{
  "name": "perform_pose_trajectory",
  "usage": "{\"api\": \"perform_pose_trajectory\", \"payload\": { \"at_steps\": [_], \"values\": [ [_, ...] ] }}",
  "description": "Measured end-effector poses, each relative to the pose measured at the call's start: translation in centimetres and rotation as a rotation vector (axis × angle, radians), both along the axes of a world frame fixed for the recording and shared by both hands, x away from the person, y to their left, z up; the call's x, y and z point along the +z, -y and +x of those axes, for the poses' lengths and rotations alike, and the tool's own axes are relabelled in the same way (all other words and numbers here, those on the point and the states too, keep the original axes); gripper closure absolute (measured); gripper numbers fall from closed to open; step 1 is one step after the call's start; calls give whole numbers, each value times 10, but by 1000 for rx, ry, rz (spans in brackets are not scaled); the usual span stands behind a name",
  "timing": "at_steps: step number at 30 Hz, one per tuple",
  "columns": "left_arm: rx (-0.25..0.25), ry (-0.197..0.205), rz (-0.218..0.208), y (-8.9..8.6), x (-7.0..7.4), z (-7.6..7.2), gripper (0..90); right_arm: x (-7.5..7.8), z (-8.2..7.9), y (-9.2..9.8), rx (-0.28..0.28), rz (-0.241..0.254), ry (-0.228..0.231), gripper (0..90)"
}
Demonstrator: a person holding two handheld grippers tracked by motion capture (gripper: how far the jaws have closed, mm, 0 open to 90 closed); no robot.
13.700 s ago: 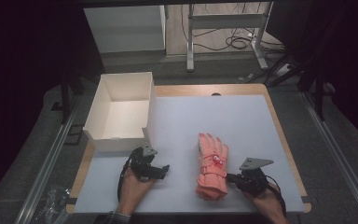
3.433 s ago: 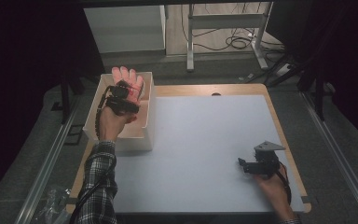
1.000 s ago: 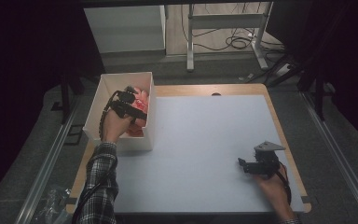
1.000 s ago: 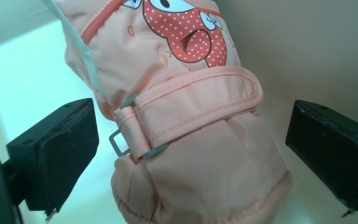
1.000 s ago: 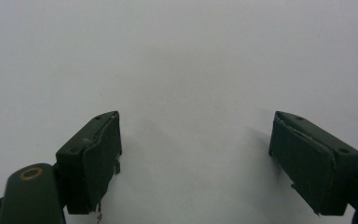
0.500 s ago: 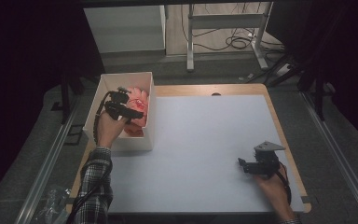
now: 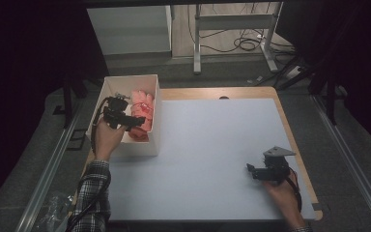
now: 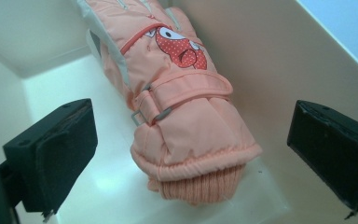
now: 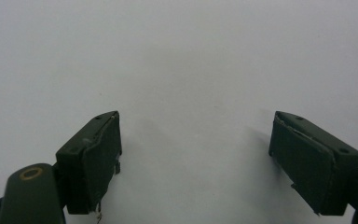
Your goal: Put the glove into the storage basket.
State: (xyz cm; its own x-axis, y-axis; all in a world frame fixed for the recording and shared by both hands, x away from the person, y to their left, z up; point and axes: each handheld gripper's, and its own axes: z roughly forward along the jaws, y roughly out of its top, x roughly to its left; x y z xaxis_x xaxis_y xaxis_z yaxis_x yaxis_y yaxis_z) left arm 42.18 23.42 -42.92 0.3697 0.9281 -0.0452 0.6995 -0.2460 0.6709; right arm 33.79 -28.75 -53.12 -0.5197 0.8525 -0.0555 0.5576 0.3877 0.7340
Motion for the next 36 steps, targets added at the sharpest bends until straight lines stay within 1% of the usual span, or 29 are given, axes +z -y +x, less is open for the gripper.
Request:
{"api": "perform_pose_trajectory", "payload": {
  "at_steps": [5, 8, 15, 19, 22, 28, 31, 36],
  "values": [
    [-8, 19, -16, -3, 2, -8, 19, 0, 0, 0, 0, 0, 0, 172],
    [-13, 30, -18, -3, 3, -13, 20, 0, 0, 0, 0, 0, 0, 172],
    [-18, 52, -42, -4, 6, -24, 20, 0, 0, 0, 2, -3, 0, 172],
    [-21, 66, -64, -4, 9, -30, 21, 0, 0, 0, 1, -2, 1, 172],
    [-34, 75, -68, -3, 11, -34, 23, 0, 0, 0, 0, -2, 0, 172],
    [-51, 88, -72, 0, 14, -43, 23, 0, 0, 0, 0, -2, 1, 172],
    [-55, 87, -70, 4, 15, -48, 23, 0, 0, 0, 0, -2, 1, 172],
    [-81, 106, -88, 11, 19, -58, 23, 0, 0, 0, 1, -3, 1, 172]
  ]
}}
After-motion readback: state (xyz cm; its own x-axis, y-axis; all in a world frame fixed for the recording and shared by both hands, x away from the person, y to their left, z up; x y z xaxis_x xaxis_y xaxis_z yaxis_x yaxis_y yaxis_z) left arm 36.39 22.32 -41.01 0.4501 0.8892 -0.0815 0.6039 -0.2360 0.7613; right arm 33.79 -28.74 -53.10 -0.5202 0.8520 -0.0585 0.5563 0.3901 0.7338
